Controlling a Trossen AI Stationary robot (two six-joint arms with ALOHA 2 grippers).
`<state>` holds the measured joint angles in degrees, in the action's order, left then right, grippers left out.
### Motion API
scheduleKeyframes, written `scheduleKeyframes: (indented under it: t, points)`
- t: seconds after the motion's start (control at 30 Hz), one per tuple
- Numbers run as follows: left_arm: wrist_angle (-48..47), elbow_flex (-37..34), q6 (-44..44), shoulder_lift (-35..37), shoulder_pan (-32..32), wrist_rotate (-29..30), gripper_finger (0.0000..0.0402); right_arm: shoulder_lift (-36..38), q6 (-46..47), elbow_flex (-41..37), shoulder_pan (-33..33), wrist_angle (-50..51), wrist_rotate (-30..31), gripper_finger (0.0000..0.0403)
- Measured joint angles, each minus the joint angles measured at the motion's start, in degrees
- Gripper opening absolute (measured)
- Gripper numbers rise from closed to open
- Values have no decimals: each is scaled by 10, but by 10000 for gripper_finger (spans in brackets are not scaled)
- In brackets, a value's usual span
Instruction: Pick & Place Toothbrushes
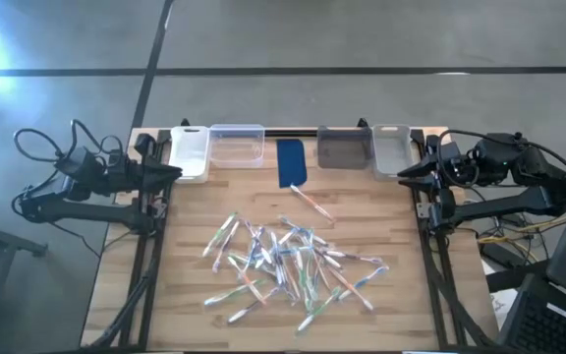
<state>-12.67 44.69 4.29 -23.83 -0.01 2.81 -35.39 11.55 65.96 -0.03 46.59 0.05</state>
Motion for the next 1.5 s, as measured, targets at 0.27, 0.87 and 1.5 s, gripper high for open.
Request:
scheduleKeyframes:
  t: [0.27,0.87,1.5]
  points:
    - [0,0,0,0,0,0,42,5,-49,0,0,4,0,51]
    - [1,0,2,0,0,0,42,-20,-94,-2,0,-83,7,74]
    - [1,0,6,0,0,0,42,-255,-115,22,-1,-500,226,72]
